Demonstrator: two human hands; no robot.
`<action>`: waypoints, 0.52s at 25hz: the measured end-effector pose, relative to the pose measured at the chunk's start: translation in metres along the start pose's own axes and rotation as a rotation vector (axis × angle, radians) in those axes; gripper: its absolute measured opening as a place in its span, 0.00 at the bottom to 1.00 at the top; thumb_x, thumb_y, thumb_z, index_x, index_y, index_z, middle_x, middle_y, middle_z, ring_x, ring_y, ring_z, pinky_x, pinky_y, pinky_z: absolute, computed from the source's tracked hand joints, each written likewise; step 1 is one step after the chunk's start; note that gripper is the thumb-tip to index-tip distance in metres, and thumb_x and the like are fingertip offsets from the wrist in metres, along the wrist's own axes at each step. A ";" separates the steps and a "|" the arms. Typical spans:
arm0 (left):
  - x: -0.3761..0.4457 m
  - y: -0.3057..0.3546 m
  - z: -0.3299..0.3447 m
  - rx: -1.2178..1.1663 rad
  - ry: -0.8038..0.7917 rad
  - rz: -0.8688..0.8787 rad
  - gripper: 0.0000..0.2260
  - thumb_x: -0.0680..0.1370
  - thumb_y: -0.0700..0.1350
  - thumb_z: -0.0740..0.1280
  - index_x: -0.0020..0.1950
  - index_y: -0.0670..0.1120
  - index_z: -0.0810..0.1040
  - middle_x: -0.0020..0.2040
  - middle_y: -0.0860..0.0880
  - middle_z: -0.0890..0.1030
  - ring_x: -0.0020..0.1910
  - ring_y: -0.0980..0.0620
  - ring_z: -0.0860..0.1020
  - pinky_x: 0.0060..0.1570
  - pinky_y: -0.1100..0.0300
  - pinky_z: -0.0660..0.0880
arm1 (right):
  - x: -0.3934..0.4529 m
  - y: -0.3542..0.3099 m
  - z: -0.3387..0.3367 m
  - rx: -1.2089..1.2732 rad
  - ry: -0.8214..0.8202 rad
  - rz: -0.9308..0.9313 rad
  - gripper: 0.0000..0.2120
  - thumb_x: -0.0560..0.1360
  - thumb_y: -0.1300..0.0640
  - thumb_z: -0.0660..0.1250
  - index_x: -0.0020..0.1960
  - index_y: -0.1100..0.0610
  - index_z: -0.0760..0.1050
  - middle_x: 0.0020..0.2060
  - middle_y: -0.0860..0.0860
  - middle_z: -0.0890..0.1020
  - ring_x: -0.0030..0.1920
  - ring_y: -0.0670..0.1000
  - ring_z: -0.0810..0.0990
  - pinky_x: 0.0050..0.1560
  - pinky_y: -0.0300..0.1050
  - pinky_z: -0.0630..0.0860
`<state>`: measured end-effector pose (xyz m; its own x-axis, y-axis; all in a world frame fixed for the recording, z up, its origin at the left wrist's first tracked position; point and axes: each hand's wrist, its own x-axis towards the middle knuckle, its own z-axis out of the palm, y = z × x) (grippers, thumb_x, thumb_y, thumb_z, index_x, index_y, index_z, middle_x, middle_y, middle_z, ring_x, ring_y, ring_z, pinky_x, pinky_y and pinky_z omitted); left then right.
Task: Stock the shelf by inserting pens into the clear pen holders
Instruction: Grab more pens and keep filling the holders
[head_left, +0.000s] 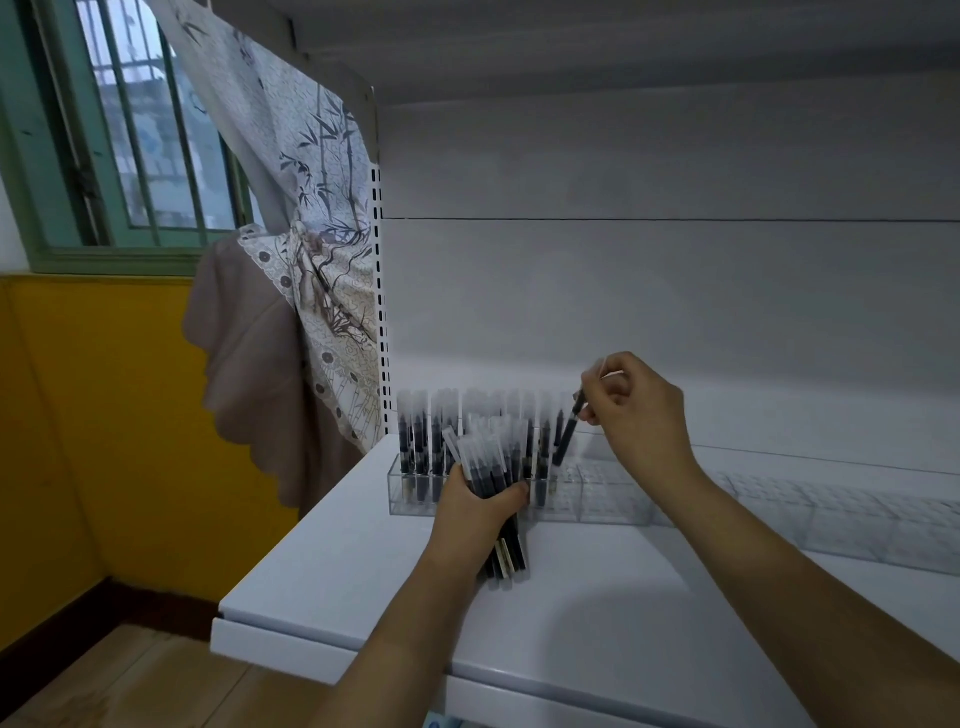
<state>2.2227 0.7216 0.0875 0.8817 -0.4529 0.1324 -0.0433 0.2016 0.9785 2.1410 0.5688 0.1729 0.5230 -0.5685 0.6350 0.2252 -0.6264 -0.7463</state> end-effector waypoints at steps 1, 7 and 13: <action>0.000 0.000 0.000 0.002 0.002 0.000 0.18 0.72 0.39 0.75 0.60 0.48 0.76 0.51 0.47 0.84 0.49 0.50 0.84 0.44 0.59 0.80 | 0.000 0.003 0.001 0.005 -0.013 -0.012 0.03 0.79 0.56 0.67 0.47 0.56 0.76 0.35 0.49 0.84 0.34 0.45 0.84 0.39 0.35 0.80; 0.001 0.000 0.000 0.008 0.013 0.003 0.18 0.72 0.39 0.75 0.60 0.47 0.76 0.51 0.46 0.84 0.49 0.49 0.83 0.46 0.57 0.81 | 0.000 0.023 0.006 -0.134 -0.129 -0.021 0.04 0.79 0.56 0.67 0.46 0.54 0.75 0.36 0.49 0.84 0.35 0.43 0.84 0.43 0.40 0.81; 0.000 0.001 0.001 0.006 -0.006 -0.001 0.18 0.72 0.38 0.75 0.60 0.46 0.77 0.50 0.45 0.84 0.48 0.49 0.84 0.44 0.58 0.81 | 0.005 0.035 0.016 -0.390 -0.294 -0.018 0.08 0.80 0.53 0.66 0.44 0.56 0.76 0.34 0.49 0.83 0.31 0.42 0.82 0.39 0.41 0.78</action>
<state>2.2225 0.7210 0.0884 0.8787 -0.4586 0.1327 -0.0455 0.1963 0.9795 2.1646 0.5523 0.1464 0.7443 -0.4167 0.5219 -0.0594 -0.8197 -0.5698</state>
